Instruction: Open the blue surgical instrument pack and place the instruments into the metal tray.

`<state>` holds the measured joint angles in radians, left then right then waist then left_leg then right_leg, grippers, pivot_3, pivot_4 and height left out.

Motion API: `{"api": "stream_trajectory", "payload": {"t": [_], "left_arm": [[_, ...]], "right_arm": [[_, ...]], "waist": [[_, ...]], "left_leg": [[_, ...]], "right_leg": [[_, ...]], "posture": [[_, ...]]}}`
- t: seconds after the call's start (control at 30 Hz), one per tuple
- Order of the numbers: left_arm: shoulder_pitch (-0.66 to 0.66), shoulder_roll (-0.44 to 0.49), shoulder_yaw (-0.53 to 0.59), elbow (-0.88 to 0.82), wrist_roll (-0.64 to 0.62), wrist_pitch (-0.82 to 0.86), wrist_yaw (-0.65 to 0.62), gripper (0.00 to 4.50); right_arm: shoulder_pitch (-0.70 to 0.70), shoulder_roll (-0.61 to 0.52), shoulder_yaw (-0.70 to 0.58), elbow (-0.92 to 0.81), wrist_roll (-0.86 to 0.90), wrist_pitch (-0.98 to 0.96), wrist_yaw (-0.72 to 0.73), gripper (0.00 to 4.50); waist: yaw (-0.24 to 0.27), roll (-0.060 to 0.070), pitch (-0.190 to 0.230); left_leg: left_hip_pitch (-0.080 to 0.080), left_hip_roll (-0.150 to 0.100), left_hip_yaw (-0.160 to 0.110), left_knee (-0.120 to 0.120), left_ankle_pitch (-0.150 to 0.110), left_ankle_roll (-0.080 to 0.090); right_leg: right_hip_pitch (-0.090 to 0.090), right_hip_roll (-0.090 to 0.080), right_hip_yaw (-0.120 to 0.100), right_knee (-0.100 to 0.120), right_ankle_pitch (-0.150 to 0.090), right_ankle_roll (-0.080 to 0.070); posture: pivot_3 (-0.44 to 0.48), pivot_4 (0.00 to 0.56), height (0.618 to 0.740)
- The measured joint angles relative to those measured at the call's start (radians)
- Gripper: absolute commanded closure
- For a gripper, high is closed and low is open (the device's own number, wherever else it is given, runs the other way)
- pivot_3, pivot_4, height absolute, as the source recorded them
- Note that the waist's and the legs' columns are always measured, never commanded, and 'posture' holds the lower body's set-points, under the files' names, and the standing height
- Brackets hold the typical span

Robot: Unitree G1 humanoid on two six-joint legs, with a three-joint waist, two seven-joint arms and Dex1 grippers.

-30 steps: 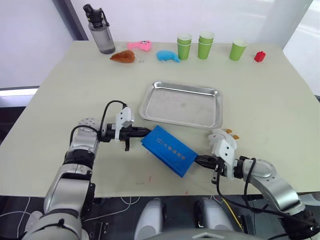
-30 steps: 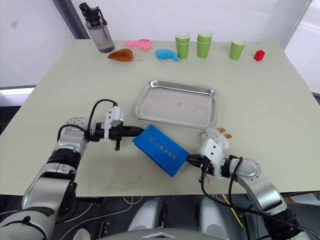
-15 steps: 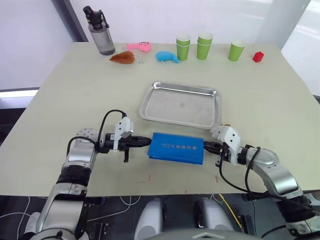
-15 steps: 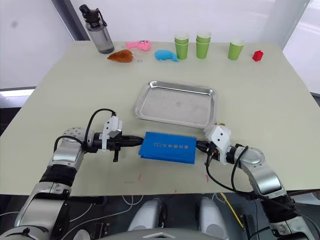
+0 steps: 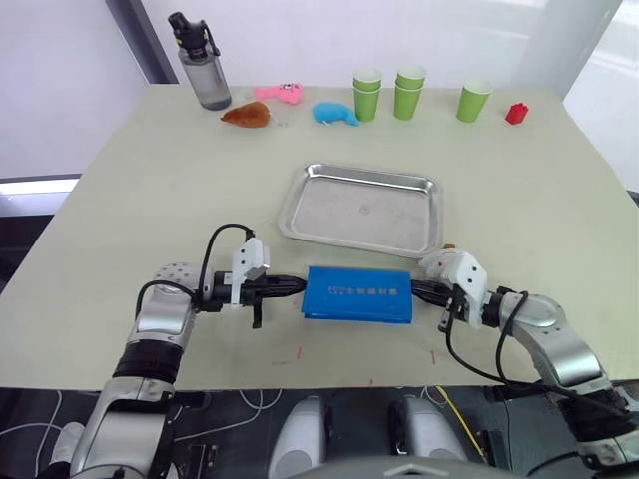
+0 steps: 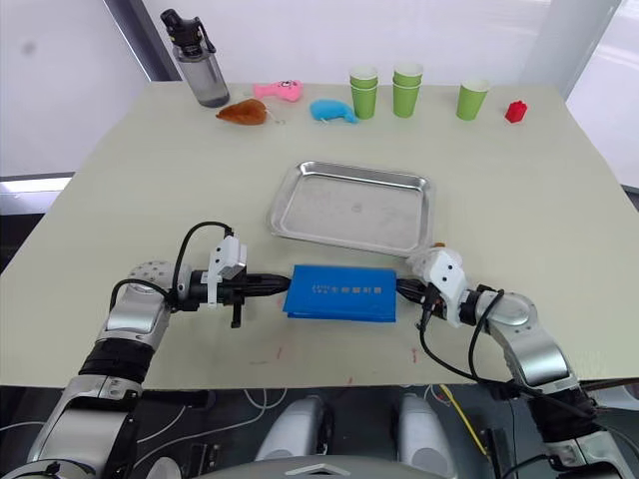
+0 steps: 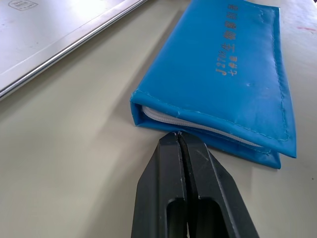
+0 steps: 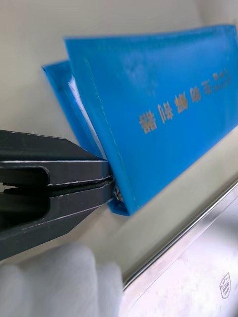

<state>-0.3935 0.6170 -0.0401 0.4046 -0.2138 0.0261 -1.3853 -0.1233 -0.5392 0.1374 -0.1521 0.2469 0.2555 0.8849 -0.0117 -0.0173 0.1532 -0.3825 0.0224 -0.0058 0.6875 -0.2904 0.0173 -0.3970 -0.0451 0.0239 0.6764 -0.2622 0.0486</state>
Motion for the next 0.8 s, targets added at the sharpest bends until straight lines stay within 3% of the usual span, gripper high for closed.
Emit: {"api": "stream_trajectory", "payload": {"t": [0.27,0.37,0.4,0.5,0.53,0.57,0.67,0.77,0.8], "left_arm": [[0.095,0.075,0.032,-0.096,-0.022,-0.012,0.035,4.42],[0.162,0.15,0.107,-0.18,-0.114,0.036,-0.006,4.5],[0.162,0.162,0.118,-0.189,-0.128,0.045,-0.012,4.5],[0.17,0.217,0.156,-0.255,-0.19,0.101,-0.051,3.79],[0.172,0.232,0.159,-0.279,-0.208,0.117,-0.062,3.24],[0.177,0.252,0.164,-0.318,-0.232,0.141,-0.081,3.04],[0.202,0.294,0.17,-0.382,-0.275,0.184,-0.114,1.79],[0.22,0.344,0.183,-0.453,-0.332,0.234,-0.156,0.33],[0.22,0.347,0.185,-0.458,-0.337,0.235,-0.157,0.15]], "right_arm": [[0.058,-0.087,-0.09,-0.041,0.059,-0.042,0.072,4.5],[0.087,-0.103,-0.106,-0.089,0.094,-0.124,0.148,3.57],[0.091,-0.103,-0.105,-0.089,0.096,-0.137,0.158,3.08],[0.09,-0.097,-0.085,-0.074,0.083,-0.221,0.198,2.16],[0.084,-0.092,-0.073,-0.065,0.075,-0.247,0.208,1.59],[0.068,-0.081,-0.051,-0.045,0.06,-0.294,0.225,1.34],[0.04,-0.072,-0.013,0.009,0.013,-0.397,0.247,0.05],[-0.005,-0.046,0.027,0.089,-0.046,-0.52,0.253,0.0],[-0.007,-0.044,0.03,0.093,-0.048,-0.526,0.253,0.0]], "waist": [[-0.01,0.0,0.001],[0.0,-0.001,0.002],[0.001,-0.001,0.002],[0.0,-0.001,0.003],[-0.001,-0.001,0.004],[-0.001,-0.001,0.004],[-0.003,-0.001,0.006],[-0.002,0.001,0.009],[-0.001,0.002,0.01]], "left_leg": [[0.001,0.001,0.001,-0.001,0.0,0.0],[-0.001,0.001,-0.001,-0.001,0.0,0.0],[-0.001,0.002,-0.001,-0.001,0.0,0.0],[-0.001,0.001,0.0,-0.001,0.0,0.0],[-0.001,0.002,0.0,-0.001,0.0,0.0],[-0.001,0.001,0.001,-0.001,0.0,0.0],[-0.001,0.002,0.001,-0.002,0.0,0.0],[-0.001,0.002,0.001,-0.002,0.0,0.0],[-0.001,0.002,0.001,-0.002,0.0,0.0]], "right_leg": [[0.0,0.0,0.001,0.0,0.0,0.0],[-0.001,0.0,-0.001,-0.001,0.0,-0.001],[0.0,0.0,-0.001,-0.002,0.0,-0.001],[0.0,-0.001,-0.001,-0.003,0.0,0.0],[0.0,-0.001,-0.001,-0.003,0.0,0.0],[0.0,-0.001,-0.001,-0.003,0.0,0.0],[0.0,0.0,-0.001,-0.004,-0.001,0.0],[0.0,0.0,-0.001,-0.004,-0.001,-0.001],[0.0,0.0,-0.001,-0.004,-0.001,-0.001]], "posture": [[0.0,0.15,0.734],[0.0,0.15,0.734],[0.0,0.15,0.734],[0.0,0.15,0.734],[0.0,0.15,0.734],[0.0,0.15,0.734],[0.0,0.15,0.734],[0.0,0.15,0.734],[0.0,0.15,0.734]]}}
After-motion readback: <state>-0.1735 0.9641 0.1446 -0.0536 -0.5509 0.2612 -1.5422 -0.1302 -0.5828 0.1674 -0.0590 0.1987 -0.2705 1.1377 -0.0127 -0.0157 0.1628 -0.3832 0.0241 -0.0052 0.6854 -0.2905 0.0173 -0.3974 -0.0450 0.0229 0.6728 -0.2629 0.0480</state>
